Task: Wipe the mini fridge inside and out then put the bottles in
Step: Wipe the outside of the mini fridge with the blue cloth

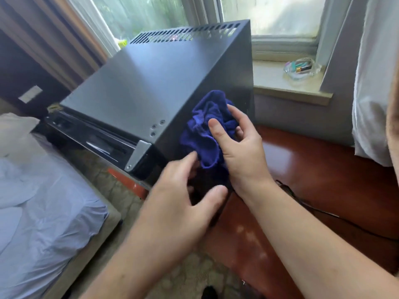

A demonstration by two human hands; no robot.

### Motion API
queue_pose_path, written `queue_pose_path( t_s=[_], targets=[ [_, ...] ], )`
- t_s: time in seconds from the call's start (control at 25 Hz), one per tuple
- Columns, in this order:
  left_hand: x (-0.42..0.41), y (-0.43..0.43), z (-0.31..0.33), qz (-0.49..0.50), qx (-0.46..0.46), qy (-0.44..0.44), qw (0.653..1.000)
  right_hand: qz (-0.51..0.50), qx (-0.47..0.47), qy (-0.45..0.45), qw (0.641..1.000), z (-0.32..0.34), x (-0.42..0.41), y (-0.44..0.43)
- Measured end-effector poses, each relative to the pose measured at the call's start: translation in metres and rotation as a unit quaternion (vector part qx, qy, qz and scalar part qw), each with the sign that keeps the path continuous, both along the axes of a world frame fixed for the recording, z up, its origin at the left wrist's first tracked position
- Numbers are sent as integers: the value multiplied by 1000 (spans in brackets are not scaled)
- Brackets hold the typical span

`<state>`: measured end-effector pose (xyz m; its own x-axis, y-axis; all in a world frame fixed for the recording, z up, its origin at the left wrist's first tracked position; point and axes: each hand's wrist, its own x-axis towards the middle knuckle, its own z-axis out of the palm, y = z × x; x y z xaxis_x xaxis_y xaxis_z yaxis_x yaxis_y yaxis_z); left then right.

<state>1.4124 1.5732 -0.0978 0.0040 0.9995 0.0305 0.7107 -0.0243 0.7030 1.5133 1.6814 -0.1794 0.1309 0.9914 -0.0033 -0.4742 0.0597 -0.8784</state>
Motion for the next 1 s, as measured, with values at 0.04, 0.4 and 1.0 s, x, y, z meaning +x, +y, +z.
queue_pose_path(
  t_s=[0.04, 0.4, 1.0],
  targets=[
    [-9, 4, 9, -39, 61, 125, 990, -2, -10, 16, 1000, -5, -2, -2],
    [30, 135, 42, -325, 70, 711, 619, -9, -42, 117, 992, -32, -10, -8],
    [74, 131, -113, -346, -112, 802, 474, 105, -212, 192, 952, -161, -5, -42]
  ],
)
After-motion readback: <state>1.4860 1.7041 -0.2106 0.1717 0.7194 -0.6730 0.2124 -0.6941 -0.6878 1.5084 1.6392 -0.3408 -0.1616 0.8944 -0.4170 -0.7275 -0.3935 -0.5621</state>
